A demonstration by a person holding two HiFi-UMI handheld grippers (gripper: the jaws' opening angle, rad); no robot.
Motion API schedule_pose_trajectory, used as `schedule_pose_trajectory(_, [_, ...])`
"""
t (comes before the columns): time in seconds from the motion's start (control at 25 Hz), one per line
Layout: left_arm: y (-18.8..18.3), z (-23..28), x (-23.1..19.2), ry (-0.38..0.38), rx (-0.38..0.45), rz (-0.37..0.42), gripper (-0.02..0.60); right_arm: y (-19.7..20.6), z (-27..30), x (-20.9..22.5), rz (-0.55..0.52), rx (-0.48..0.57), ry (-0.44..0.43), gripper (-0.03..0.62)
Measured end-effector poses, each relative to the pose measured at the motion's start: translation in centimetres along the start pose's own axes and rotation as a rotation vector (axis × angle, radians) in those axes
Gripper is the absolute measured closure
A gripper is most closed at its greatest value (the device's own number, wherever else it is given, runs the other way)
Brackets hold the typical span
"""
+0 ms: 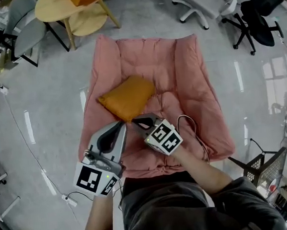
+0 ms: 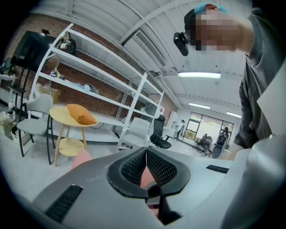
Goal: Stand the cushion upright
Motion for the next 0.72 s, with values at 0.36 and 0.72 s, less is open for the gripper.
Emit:
schedule_pose_trajectory(0.36, [-3.2, -1.1, 3.3, 0.035, 0.016, 0.053, 0.569, -7.4, -10.7, -0.9, -0.043, 0.248, 0.129, 0.576])
schedule_pose_trajectory(0.72, [-6.8, -1.4, 7.0, 0.077, 0.028, 0.128, 0.570, -10.2, -18.7, -2.8, -0.071, 0.365, 0.217, 0.577])
Point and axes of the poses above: the fingertips, and each gripper's own axes: z forward along the fingers, x to its right, y out of its underside, the point moved 9 cm from there along -z, backward along the fingers, and after that the axes turned 2 degrees about -z, right-handed, at the moved point
